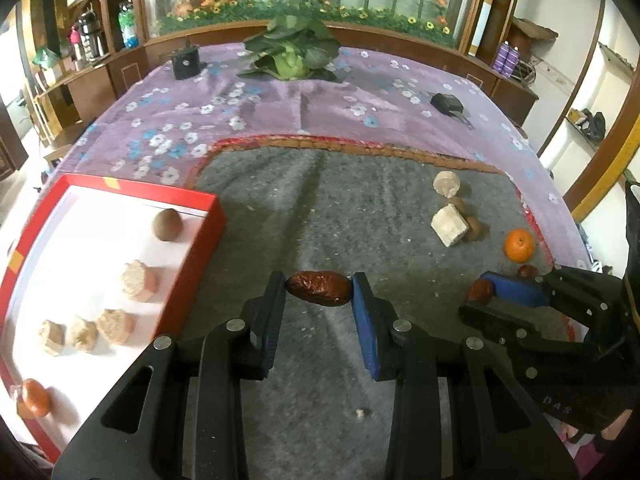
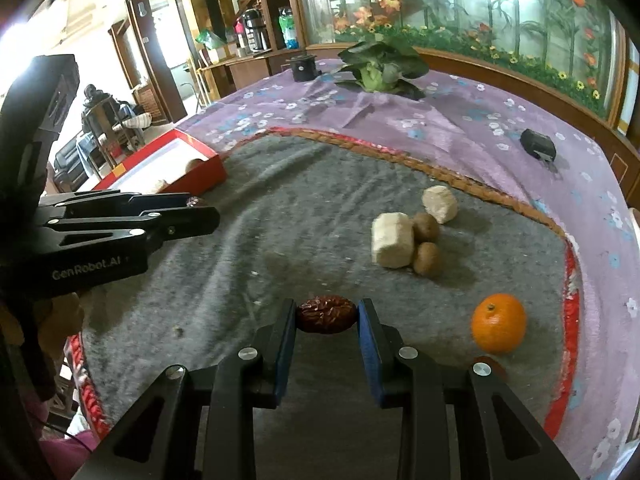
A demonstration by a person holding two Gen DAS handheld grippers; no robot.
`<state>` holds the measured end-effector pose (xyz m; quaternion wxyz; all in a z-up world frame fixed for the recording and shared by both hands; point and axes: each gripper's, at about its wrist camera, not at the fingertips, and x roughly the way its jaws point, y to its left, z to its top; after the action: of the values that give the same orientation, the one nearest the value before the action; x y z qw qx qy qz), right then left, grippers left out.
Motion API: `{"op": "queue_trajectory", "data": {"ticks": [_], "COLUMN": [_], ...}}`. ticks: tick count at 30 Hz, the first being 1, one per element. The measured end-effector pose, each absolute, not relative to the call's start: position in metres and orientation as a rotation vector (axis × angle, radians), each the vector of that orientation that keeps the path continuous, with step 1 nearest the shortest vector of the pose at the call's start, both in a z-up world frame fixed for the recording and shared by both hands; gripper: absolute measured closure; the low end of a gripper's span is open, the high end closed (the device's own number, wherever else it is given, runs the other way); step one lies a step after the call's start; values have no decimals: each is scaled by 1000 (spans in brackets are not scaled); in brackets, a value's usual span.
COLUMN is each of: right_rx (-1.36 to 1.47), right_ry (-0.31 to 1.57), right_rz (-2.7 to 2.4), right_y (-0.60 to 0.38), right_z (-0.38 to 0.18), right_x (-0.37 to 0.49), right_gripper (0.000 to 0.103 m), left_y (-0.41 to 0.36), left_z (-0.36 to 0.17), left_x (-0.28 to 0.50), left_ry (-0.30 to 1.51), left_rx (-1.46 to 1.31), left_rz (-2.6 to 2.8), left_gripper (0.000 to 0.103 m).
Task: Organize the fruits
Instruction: 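Carry both red dates into the white tray and open both grippers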
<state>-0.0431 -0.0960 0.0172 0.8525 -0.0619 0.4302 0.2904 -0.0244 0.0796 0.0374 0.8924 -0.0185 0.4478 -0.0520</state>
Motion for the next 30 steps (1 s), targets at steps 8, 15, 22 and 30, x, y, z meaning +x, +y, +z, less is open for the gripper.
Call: {"op": "queue_trajectory", "data": {"ticks": [8,15,22,30], "right_rx": [-149,-184,-231,-289], "right_ry": [880,857,837,824], "right_rz": [679,733,793,869], "right_y": [-61,-30,8,58], "right_z": [29,40,49,56], "right_x": [-55,-60,-63,-66], "right_gripper": [73,73,73,73], "left_y": [101,130,167,220], "left_z": [48,59,62,63], "left_x": [-40,-53,-62,-63], "left_ry": [896,867,852,847], "left_rx": [-40,-52,-85,-138], "left_rz": [-57,7,88,182], "left_gripper": [70,70,70,70]}}
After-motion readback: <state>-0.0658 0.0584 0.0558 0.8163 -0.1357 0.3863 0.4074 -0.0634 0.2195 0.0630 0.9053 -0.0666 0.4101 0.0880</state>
